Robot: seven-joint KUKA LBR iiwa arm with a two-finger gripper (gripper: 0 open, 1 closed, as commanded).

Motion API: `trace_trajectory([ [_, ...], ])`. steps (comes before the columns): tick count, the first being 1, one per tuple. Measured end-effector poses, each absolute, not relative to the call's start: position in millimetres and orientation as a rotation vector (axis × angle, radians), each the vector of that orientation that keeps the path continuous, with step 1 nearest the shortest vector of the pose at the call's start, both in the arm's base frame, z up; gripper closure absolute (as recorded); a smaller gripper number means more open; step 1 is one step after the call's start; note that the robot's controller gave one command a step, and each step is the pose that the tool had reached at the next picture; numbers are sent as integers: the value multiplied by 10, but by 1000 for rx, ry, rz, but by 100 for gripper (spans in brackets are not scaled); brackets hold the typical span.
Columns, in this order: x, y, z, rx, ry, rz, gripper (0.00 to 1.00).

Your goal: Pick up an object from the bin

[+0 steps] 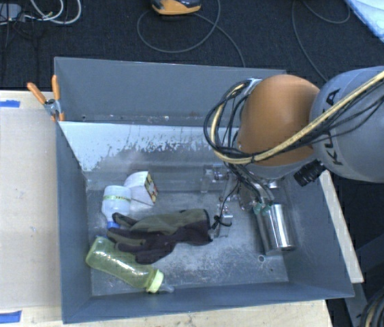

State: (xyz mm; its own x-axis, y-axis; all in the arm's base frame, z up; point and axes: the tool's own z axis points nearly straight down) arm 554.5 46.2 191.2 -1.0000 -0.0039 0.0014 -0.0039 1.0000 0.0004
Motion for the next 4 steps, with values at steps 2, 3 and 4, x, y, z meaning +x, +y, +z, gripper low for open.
trace_trajectory([
  [2, 5444, 624, 1015, 135, -3138, -1, 0],
  [3, 5460, 858, 762, -26, -3143, -1, 100],
  [4, 5457, 854, 759, -28, -3142, -1, 0],
])
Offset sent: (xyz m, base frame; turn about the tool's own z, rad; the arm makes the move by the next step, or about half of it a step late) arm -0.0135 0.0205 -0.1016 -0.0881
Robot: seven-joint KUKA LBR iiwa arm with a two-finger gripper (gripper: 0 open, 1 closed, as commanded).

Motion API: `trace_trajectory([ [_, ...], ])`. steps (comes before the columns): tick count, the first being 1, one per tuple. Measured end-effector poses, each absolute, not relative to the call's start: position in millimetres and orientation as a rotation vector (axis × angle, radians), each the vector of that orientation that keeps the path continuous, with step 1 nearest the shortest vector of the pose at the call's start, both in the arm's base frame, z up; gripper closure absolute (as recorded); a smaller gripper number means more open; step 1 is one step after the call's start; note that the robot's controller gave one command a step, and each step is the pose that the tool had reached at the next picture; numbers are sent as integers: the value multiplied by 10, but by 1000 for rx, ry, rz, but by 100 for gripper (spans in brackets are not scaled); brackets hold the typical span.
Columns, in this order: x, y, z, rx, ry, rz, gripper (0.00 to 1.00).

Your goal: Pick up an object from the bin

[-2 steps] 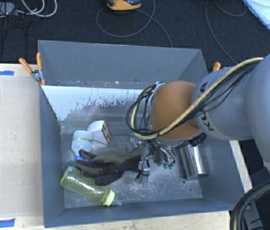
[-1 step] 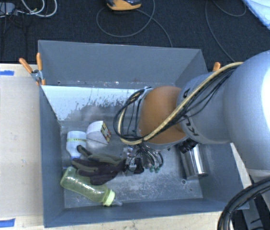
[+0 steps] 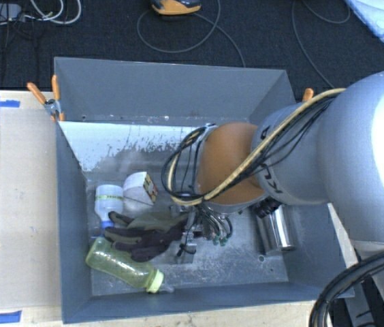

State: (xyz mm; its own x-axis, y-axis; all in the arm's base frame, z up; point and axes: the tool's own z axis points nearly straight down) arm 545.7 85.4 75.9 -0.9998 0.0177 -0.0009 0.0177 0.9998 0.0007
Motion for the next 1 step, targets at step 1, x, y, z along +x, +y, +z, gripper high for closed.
trace_trajectory([
  [1, 5460, 851, 762, 30, 3139, 1, 100],
])
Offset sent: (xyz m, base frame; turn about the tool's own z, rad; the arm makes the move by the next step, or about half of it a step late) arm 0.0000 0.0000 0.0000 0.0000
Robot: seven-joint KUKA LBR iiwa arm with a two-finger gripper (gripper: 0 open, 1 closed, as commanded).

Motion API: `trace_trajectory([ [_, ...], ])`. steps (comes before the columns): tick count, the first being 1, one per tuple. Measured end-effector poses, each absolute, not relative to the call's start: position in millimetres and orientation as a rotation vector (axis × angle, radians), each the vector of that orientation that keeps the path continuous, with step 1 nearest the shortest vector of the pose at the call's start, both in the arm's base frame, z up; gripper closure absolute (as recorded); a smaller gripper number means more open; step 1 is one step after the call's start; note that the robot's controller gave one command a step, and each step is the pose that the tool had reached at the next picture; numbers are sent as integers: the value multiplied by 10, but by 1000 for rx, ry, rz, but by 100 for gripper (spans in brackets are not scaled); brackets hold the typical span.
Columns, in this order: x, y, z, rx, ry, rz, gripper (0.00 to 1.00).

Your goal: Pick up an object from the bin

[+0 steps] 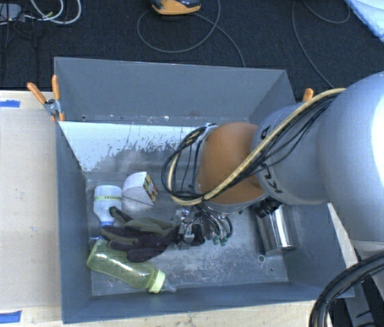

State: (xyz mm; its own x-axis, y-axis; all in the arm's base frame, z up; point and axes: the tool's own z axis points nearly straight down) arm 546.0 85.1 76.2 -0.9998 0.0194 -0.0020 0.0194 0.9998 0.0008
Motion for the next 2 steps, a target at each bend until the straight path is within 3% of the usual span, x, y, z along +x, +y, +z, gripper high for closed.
trace_trajectory([
  [1, 5461, 851, 762, 31, 3139, 1, 100],
  [2, 5441, 934, 1658, 27, 3140, 2, 100],
])
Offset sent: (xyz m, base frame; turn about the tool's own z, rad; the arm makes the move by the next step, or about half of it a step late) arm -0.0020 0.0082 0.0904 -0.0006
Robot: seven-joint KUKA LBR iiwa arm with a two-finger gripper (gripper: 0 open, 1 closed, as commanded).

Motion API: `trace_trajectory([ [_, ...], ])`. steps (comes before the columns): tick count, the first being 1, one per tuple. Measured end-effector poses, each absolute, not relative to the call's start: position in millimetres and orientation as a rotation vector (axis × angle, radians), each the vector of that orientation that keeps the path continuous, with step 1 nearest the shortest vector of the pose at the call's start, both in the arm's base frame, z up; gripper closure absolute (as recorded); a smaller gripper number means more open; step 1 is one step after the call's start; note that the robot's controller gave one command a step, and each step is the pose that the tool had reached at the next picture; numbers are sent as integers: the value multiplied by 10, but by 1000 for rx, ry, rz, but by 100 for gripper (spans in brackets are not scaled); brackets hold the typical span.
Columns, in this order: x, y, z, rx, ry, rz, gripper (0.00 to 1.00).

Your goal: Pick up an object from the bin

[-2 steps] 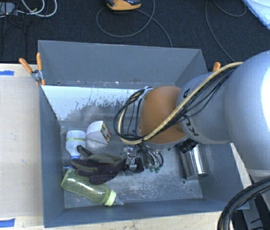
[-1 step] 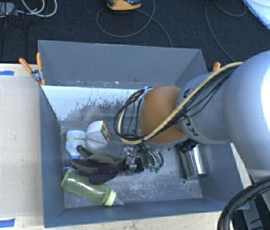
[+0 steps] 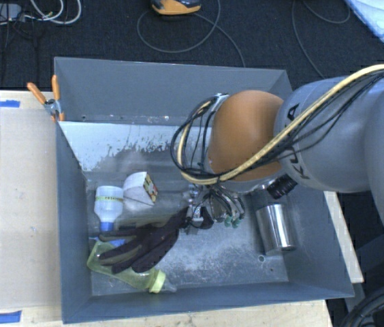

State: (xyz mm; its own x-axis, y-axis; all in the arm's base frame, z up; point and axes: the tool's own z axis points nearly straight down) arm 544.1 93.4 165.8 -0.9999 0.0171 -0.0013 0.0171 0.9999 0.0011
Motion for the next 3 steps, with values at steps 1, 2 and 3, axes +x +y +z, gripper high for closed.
trace_trajectory([
  [1, 5441, 934, 1658, 27, 3140, 2, 100],
  [2, 5449, 924, 1613, 9, 3136, 3, 100],
  [3, 5314, 1017, 1339, -191, 3141, -1, 100],
])
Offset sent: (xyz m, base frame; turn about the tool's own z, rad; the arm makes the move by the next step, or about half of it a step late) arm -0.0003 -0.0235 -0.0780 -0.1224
